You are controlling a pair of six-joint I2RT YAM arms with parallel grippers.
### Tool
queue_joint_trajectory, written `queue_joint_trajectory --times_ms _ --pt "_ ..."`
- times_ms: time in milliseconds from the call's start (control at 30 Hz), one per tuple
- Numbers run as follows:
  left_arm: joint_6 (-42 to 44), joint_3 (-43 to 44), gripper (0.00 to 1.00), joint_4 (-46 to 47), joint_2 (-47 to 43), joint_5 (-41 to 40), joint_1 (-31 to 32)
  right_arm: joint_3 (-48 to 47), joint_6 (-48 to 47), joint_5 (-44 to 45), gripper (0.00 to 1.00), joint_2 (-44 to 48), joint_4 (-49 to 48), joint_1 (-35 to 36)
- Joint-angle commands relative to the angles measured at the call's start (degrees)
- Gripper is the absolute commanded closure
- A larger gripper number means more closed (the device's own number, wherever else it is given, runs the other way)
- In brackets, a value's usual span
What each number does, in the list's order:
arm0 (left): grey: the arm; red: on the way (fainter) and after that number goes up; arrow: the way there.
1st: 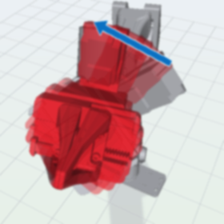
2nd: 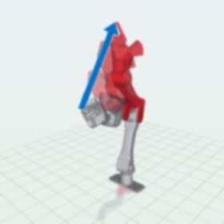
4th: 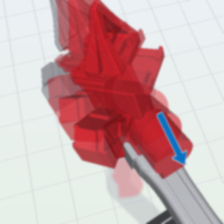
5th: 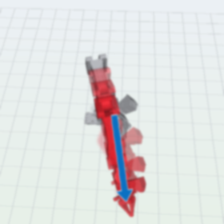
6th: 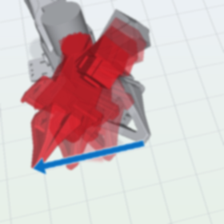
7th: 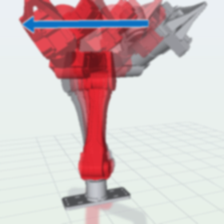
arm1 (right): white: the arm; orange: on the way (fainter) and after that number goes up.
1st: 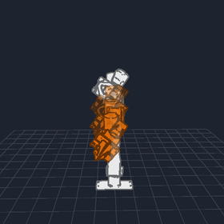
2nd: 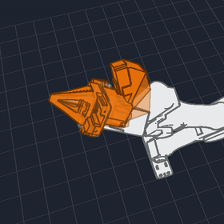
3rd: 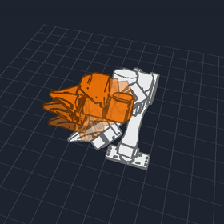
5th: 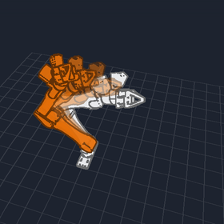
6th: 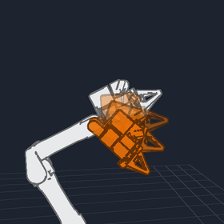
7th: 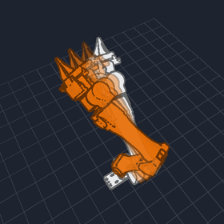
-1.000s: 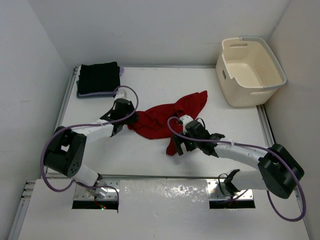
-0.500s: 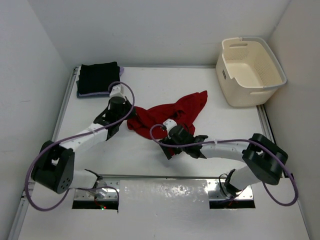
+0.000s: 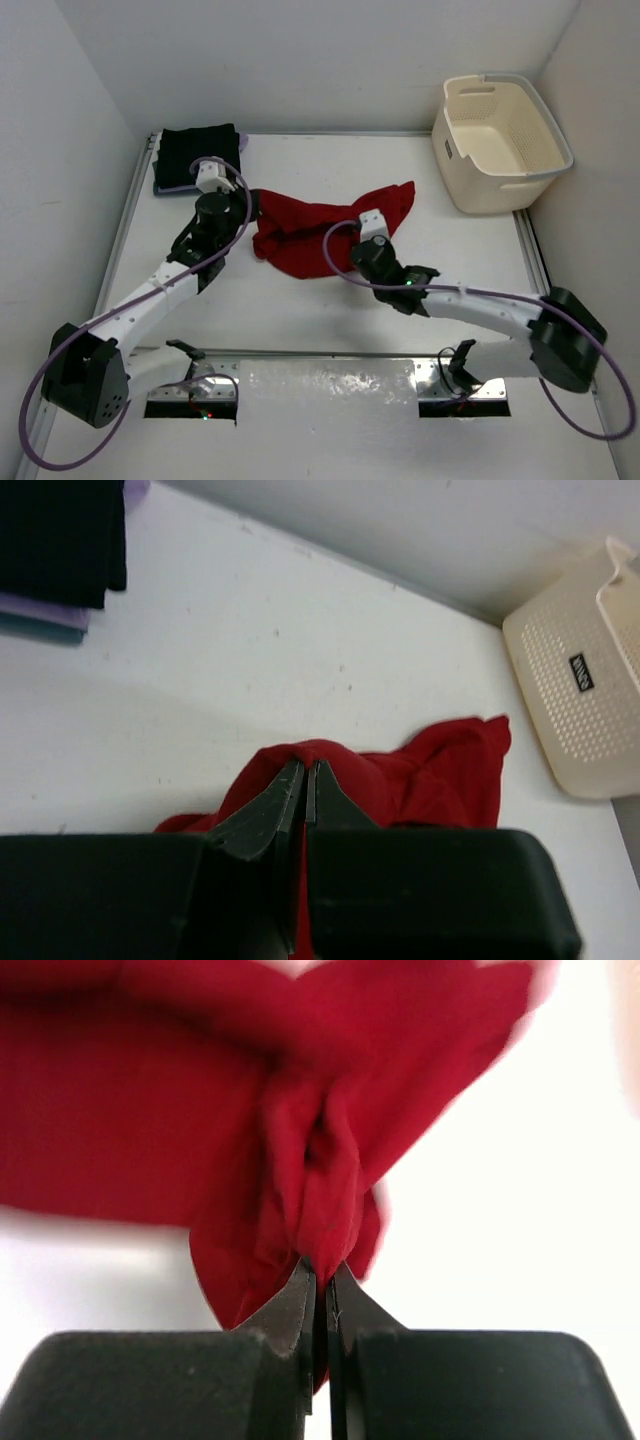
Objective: Fold and stack the t-shirts
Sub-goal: Flatten out the tshirt
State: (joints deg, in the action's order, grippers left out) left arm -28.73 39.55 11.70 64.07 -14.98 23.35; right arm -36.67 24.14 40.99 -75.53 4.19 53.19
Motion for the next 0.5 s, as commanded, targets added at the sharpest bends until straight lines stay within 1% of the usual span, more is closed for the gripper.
queue_joint_trajectory --times_ms 0,67,133,167,200,267,300,367,400,467 --pt "1.92 5.00 1.00 4.65 -2.55 -6.27 0.64 -5.43 -8.47 15.51 1.00 7.92 -3.03 -3.08" --pt "3.23 9.03 1.00 3.77 -3.60 -10.22 0.64 -6.83 -11.38 15.52 1.00 10.56 -4.62 -5.97" --pt "5.08 11.76 1.00 4.46 -5.44 -11.64 0.64 -7.45 -17.26 18.31 1.00 14.60 -8.65 -6.87" --pt "6.48 12.91 1.00 4.29 -6.06 -12.69 0.64 -8.33 -19.98 18.25 1.00 15.92 -10.50 -7.57" --pt "7.02 14.05 1.00 3.42 -7.02 -12.88 0.64 -9.38 -25.32 17.90 1.00 18.11 -12.25 -7.83" --pt "8.77 16.69 1.00 2.71 -10.45 -12.10 0.64 -12.71 -32.88 16.85 1.00 19.88 -14.20 -8.54" --pt "9.30 17.74 1.00 2.88 -13.24 -11.65 0.64 -14.21 -34.76 16.58 1.00 21.37 -14.64 -8.54" --pt "11.93 19.07 1.00 3.24 -16.07 -10.16 0.64 -17.80 -37.84 15.36 1.00 23.05 -14.64 -8.63" --pt "12.47 19.86 1.00 2.80 -18.52 -10.15 0.55 -18.78 -40.46 14.65 1.00 24.01 -14.47 -8.54" --pt "14.57 23.19 1.00 0.61 -20.73 -10.07 0.64 -21.50 -42.76 12.29 1.00 27.35 -14.47 -8.54"
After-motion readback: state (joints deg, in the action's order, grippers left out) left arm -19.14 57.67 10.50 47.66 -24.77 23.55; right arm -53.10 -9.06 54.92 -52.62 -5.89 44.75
